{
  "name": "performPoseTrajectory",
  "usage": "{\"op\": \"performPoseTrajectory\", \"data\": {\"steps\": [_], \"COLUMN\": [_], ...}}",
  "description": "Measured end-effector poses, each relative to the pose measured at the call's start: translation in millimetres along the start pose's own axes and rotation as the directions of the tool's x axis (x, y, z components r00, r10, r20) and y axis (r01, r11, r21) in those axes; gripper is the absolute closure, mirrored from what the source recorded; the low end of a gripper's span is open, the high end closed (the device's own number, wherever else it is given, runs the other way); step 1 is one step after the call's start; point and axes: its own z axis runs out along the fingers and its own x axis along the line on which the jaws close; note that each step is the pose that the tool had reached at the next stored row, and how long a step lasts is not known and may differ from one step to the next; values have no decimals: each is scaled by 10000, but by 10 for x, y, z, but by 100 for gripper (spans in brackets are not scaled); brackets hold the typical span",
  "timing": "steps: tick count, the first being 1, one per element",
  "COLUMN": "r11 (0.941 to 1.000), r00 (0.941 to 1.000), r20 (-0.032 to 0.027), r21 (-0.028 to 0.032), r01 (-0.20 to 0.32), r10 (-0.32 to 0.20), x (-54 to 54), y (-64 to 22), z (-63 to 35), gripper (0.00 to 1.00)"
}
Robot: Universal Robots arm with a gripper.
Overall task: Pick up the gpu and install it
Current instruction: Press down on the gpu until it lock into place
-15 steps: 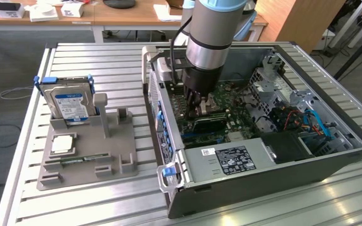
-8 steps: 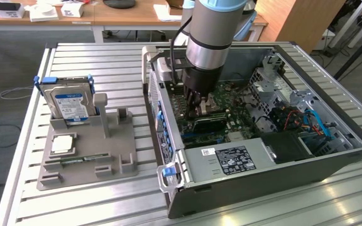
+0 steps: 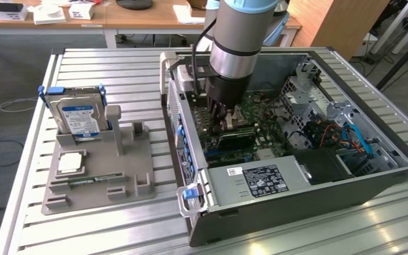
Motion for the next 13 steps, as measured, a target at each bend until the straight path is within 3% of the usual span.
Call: {"op": "performPoseTrajectory", "data": {"steps": [1, 4, 7, 13], "r11": [10000, 10000, 10000, 10000], "r00": [10000, 10000, 10000, 10000], "r20": [-44, -50, 13, 3], "r21": [-29, -35, 6, 2], "r01": [0, -2, -3, -1], "r10": [0, 1, 3, 1], "x": [-4, -6, -2, -4], "y": [-3, -4, 0, 0], "z": [34, 27, 8, -189], "gripper": [89, 89, 89, 89]}}
